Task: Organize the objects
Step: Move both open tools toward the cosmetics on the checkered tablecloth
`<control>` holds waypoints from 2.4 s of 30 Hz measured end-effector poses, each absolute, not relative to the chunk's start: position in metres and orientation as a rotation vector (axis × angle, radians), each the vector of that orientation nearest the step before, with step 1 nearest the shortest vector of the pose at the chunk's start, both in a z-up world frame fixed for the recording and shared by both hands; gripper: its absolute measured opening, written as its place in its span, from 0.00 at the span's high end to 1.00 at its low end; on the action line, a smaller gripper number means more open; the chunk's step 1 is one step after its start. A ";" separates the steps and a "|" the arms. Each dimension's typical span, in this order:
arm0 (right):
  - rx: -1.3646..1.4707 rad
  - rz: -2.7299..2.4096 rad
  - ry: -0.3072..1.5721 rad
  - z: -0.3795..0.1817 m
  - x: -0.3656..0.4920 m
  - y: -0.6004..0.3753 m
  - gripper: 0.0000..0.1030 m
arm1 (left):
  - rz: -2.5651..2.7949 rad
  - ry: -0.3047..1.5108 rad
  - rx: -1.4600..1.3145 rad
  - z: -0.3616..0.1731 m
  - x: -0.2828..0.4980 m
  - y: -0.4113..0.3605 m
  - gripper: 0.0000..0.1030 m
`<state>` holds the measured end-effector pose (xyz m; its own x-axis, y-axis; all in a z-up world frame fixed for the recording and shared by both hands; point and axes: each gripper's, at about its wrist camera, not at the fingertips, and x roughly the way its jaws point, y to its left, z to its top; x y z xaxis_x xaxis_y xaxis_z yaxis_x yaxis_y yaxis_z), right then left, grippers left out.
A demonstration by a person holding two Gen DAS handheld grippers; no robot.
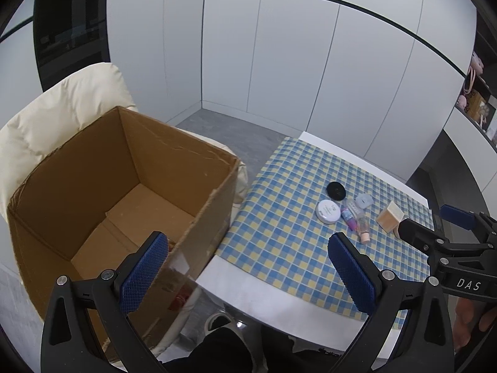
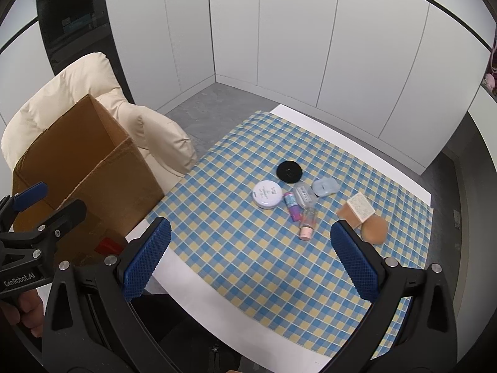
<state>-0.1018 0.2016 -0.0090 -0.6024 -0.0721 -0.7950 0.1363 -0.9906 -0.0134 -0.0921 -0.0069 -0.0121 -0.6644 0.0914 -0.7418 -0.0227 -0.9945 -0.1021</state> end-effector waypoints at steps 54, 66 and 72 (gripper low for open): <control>1.441 -2.879 -0.046 -0.005 -0.066 0.326 0.00 | 2.631 0.003 -1.200 -0.014 -0.096 0.113 0.00; 1.470 -2.916 -0.078 -0.006 -0.050 0.357 0.00 | 2.570 0.034 -1.197 -0.016 -0.092 0.147 0.00; 1.486 -2.945 -0.103 -0.005 -0.038 0.378 0.00 | 2.546 0.045 -1.185 -0.014 -0.089 0.166 0.00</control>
